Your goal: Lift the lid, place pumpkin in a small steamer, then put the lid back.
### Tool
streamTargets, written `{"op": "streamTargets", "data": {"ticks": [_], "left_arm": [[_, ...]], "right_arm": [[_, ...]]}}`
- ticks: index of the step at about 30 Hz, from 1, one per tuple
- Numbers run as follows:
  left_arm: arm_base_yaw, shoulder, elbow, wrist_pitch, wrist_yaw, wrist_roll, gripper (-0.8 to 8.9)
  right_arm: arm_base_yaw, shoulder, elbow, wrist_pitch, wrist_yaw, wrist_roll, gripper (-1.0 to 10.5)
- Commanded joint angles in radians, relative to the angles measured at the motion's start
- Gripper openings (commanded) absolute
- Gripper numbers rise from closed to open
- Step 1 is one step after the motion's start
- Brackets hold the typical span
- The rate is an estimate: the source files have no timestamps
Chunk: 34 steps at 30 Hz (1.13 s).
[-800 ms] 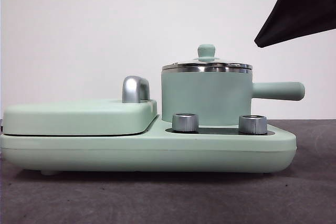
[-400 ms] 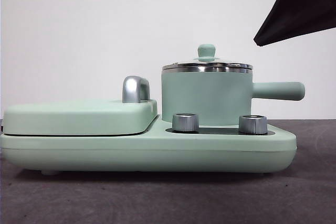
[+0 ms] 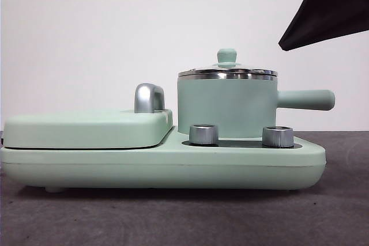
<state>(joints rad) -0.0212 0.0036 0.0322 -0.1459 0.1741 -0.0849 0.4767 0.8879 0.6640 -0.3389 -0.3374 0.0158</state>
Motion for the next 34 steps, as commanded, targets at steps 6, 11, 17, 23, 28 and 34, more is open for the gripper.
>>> {"op": "streamTargets", "data": {"ticks": [6, 11, 17, 23, 28, 34], "left_arm": [[0.001, 0.0, -0.02, 0.011, -0.002, 0.017, 0.07], [0.001, 0.0, -0.02, 0.011, -0.002, 0.017, 0.07], [0.001, 0.0, -0.02, 0.011, -0.002, 0.017, 0.07], [0.001, 0.0, -0.02, 0.011, -0.002, 0.017, 0.07], [0.001, 0.0, -0.02, 0.011, -0.002, 0.017, 0.07], [0.001, 0.0, -0.02, 0.011, -0.002, 0.017, 0.07]], "right_arm": [[0.0, -0.058, 0.004, 0.01, 0.055, -0.076, 0.2], [-0.043, -0.159, -0.056, 0.01, 0.135, -0.118, 0.2], [-0.141, -0.309, -0.173, 0.023, 0.16, -0.115, 0.2], [-0.238, -0.448, -0.297, 0.083, 0.19, -0.105, 0.2], [-0.316, -0.558, -0.397, 0.133, 0.207, -0.105, 0.2], [-0.376, -0.712, -0.492, 0.137, 0.273, -0.101, 0.2]]}}
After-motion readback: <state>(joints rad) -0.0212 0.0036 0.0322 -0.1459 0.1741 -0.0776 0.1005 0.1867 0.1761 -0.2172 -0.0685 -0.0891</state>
